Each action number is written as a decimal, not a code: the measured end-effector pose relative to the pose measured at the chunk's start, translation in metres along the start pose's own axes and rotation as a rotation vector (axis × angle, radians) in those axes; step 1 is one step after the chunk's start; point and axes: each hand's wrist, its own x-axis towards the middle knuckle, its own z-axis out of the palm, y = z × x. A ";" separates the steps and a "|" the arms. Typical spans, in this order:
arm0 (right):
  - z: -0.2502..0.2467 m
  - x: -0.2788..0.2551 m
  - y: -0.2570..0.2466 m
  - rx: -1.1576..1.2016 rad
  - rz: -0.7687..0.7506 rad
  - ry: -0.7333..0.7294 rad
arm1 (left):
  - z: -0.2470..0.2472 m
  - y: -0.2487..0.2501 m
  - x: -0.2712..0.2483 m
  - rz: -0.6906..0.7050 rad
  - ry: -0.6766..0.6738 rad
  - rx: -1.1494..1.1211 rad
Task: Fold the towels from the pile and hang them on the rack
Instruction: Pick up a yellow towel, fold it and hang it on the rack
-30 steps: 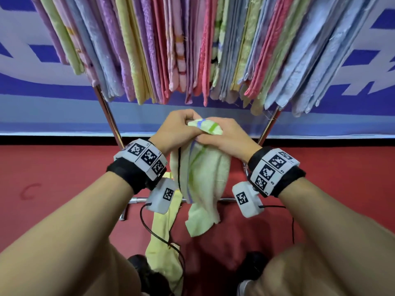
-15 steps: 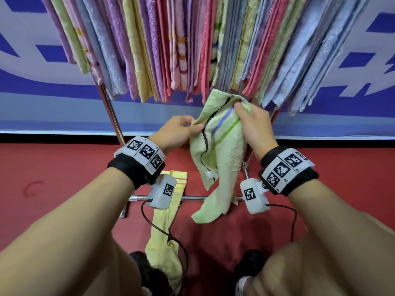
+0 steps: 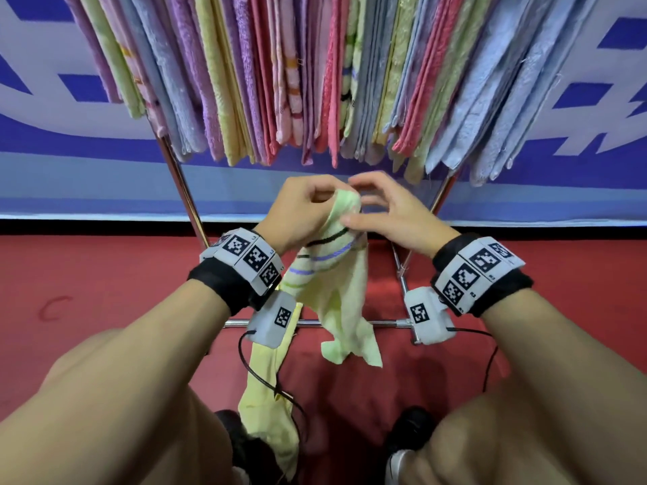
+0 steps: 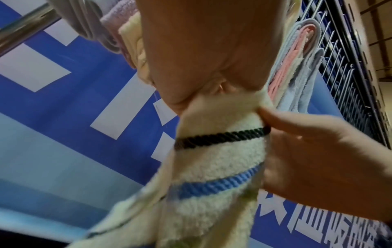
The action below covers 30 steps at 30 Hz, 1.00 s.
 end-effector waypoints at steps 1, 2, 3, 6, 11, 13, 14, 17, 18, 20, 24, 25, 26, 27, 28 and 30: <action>0.005 0.002 0.003 -0.003 0.049 -0.082 | 0.000 0.000 0.000 -0.011 -0.011 0.017; 0.010 0.003 0.007 -0.023 0.084 -0.131 | 0.000 0.001 0.000 -0.041 -0.014 0.039; 0.012 0.003 0.008 -0.051 0.098 -0.128 | -0.001 0.000 0.000 -0.083 -0.009 0.072; 0.010 0.007 0.010 -0.147 0.083 -0.026 | -0.005 -0.007 0.004 -0.253 -0.032 0.167; 0.004 0.009 0.011 0.040 0.137 0.130 | -0.011 -0.009 0.003 -0.373 -0.191 0.070; 0.005 0.007 0.011 0.088 0.181 0.161 | -0.011 -0.015 0.001 -0.326 -0.179 0.223; 0.006 0.007 0.012 0.103 0.190 0.170 | -0.012 -0.018 0.001 -0.298 -0.147 0.273; 0.006 0.007 0.010 0.121 0.204 0.175 | -0.014 -0.016 0.003 -0.237 -0.055 0.305; 0.005 0.009 0.010 0.127 0.215 0.138 | -0.016 -0.014 0.004 -0.230 -0.037 0.293; 0.003 0.011 0.008 0.139 0.230 0.030 | -0.020 -0.012 0.005 -0.221 -0.017 0.263; 0.000 0.008 0.008 0.077 0.186 0.024 | -0.023 -0.014 0.002 -0.185 -0.080 0.240; 0.001 0.007 0.008 0.064 0.170 0.055 | -0.023 -0.015 0.001 -0.186 -0.087 0.231; 0.001 0.005 0.007 0.060 0.160 0.088 | -0.023 -0.014 0.000 -0.193 -0.087 0.226; 0.002 0.005 0.007 0.067 0.154 0.119 | -0.022 -0.014 -0.001 -0.211 -0.091 0.221; 0.002 0.005 0.007 0.077 0.152 0.148 | -0.022 -0.013 -0.002 -0.239 -0.106 0.225; 0.001 0.006 0.007 0.087 0.145 0.185 | -0.022 -0.009 -0.006 -0.298 -0.162 0.293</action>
